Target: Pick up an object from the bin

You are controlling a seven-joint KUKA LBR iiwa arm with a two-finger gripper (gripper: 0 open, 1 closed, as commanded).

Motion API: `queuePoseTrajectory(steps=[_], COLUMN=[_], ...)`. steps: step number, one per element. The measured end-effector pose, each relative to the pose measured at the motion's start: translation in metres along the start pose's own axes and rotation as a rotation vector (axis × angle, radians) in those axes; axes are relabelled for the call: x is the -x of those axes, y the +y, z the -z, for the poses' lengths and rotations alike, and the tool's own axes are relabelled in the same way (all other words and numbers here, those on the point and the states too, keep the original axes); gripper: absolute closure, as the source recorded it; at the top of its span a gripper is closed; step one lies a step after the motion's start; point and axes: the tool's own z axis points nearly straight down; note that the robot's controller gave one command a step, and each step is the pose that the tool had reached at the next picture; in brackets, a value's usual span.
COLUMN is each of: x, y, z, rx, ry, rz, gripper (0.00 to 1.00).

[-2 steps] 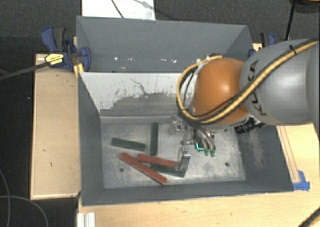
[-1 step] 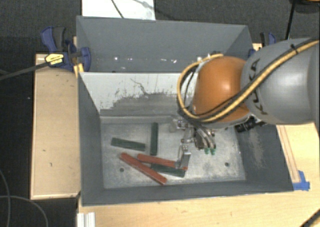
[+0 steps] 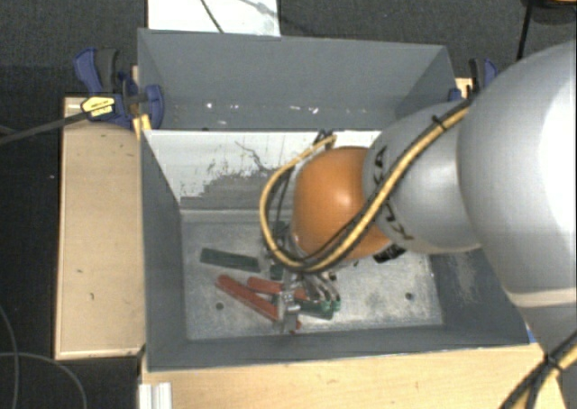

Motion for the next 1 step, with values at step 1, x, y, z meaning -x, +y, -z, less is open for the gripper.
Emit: queuePoseTrajectory(steps=[1], x=[-0.0007], y=[0.0164], z=[0.0027], rx=[0.0], ry=[0.007], rz=[0.022], gripper=[0.0])
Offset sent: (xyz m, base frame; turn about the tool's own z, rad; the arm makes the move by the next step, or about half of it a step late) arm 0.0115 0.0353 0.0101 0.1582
